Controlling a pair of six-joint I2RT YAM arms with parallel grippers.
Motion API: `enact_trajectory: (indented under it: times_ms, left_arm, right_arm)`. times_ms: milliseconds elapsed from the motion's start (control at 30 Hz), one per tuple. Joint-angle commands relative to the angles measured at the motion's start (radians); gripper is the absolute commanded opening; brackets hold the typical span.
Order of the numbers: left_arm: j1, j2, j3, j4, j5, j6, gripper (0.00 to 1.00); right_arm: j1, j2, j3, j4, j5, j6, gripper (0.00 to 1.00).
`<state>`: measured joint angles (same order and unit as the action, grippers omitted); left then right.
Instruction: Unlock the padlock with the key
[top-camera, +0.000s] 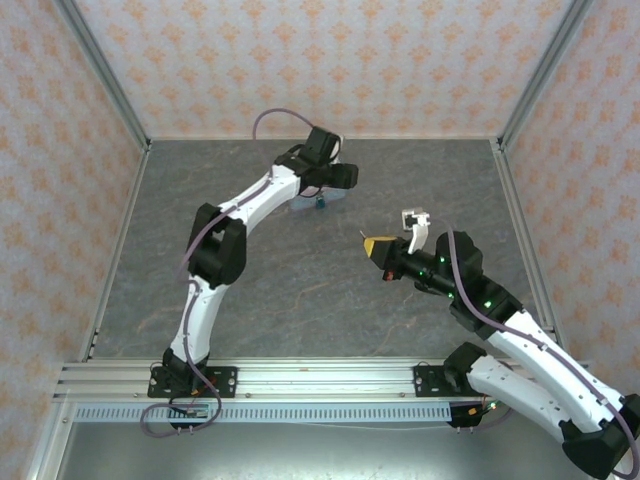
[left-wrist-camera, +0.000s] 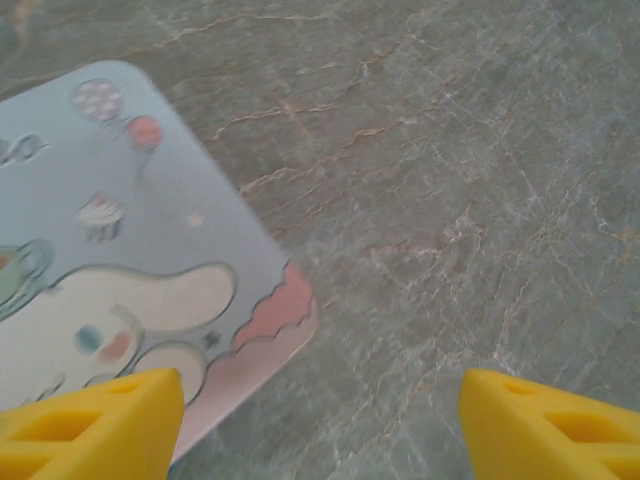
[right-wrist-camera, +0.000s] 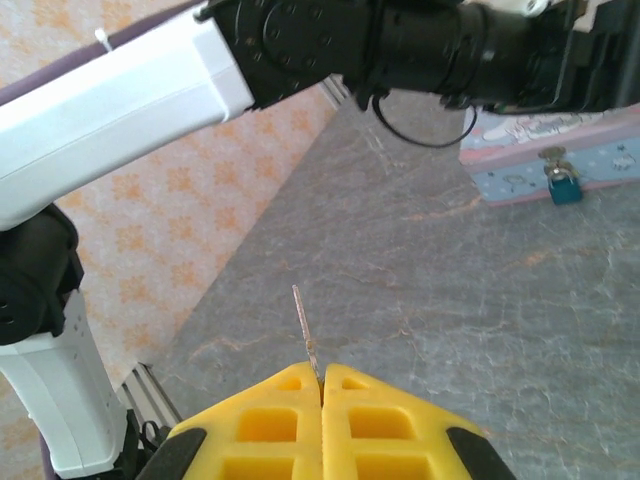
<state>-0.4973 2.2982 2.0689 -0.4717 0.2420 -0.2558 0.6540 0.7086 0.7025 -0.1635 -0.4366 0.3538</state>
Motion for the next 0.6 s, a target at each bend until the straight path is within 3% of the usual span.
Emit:
enact_trajectory:
  times_ms: [0,233,567]
  left_arm:
    - [-0.012,0.071,0.152,-0.111,-0.032,0.074,0.73]
    - [-0.012,0.210,0.333,-0.183,-0.024,0.069,0.73]
    - [-0.036,0.177,0.195,-0.207,-0.006,0.108,0.67]
  right_arm:
    - [0.005,-0.015,-0.008,-0.014,0.026,-0.001,0.00]
    - [0.005,-0.017,-0.008,-0.031,0.032,-0.007,0.00]
    - [0.005,-0.040,0.015,-0.107,0.075,-0.023,0.00]
